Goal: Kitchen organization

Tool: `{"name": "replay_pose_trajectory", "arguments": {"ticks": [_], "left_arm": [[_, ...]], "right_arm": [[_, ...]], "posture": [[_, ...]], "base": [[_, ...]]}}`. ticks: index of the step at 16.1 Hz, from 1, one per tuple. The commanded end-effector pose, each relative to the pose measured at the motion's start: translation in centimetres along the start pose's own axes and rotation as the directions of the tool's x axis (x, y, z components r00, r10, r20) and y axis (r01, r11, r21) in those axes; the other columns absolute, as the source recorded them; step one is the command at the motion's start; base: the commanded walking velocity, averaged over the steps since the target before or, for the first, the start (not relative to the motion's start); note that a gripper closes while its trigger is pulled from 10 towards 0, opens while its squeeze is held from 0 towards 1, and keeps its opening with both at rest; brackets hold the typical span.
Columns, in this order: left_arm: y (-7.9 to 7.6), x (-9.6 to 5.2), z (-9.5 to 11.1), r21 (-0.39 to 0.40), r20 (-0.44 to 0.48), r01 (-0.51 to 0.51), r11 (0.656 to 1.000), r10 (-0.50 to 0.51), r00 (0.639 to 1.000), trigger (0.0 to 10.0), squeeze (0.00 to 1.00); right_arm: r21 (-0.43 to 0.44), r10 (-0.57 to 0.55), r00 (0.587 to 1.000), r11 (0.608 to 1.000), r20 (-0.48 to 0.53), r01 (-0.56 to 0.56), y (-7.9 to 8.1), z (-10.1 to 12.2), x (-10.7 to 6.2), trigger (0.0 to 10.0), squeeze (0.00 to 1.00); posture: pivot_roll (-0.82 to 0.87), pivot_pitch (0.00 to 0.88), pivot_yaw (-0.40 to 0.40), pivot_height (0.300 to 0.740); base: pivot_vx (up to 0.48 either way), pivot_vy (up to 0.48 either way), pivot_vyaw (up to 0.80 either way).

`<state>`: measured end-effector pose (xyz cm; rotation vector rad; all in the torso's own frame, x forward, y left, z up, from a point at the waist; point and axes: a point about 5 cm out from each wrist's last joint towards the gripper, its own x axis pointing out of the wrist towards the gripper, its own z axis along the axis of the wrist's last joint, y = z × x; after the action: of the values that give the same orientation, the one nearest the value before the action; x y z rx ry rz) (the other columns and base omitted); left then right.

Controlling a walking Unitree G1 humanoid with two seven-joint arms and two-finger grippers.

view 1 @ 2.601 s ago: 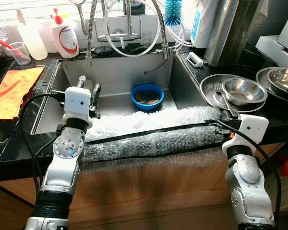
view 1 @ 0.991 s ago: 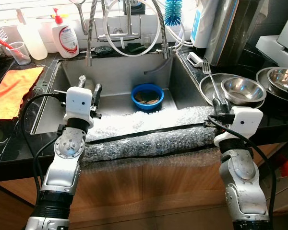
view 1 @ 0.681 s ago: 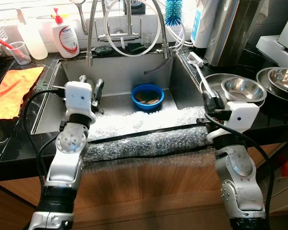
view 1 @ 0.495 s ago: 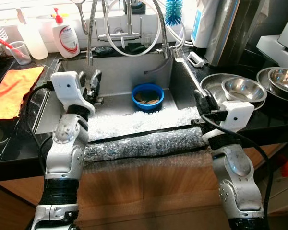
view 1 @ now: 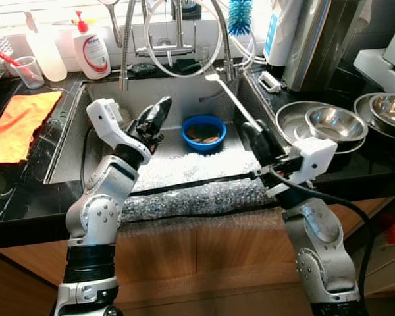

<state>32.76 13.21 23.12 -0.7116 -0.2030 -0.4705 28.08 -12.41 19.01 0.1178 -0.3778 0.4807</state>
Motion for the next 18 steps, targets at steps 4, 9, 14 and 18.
{"name": "replay_pose_trajectory", "arguments": {"ticks": [4,9,14,18], "left_arm": [[-1.1,0.2,0.5,-0.112,0.016,0.061,0.992,-0.06,0.998,10.0,0.0],[-1.5,-0.1,-0.3,-0.186,-0.027,0.07,0.98,-0.076,0.997,10.0,0.0],[-1.9,-0.2,-0.7,-0.226,-0.047,0.077,0.971,-0.09,0.995,10.0,0.0],[-2.2,-0.3,-1.3,-0.238,-0.078,0.085,0.968,-0.106,0.991,10.0,0.0]], "right_arm": [[0.015,0.082,0.997,0.996,0.01,-0.082,1.0,0.4,-0.1,10.0,0.0],[0.034,0.136,0.991,0.99,-0.004,-0.136,1.5,0.1,-0.3,10.0,0.0],[0.055,0.189,0.982,0.981,-0.022,-0.188,2.2,-0.3,-0.6,10.0,0.0],[0.071,0.226,0.974,0.972,-0.024,-0.224,2.7,-0.3,-0.7,10.0,0.0]], "posture": [[-0.05,0.01,0.028,0.74],[-0.05,0.016,0.026,0.74],[-0.04,0.023,0.023,0.74],[-0.04,0.025,0.023,0.74]], "base": [[0.0,0.0,0.0],[0.0,0.0,0.0],[0.0,0.0,0.0],[0.0,0.0,0.0]]}}
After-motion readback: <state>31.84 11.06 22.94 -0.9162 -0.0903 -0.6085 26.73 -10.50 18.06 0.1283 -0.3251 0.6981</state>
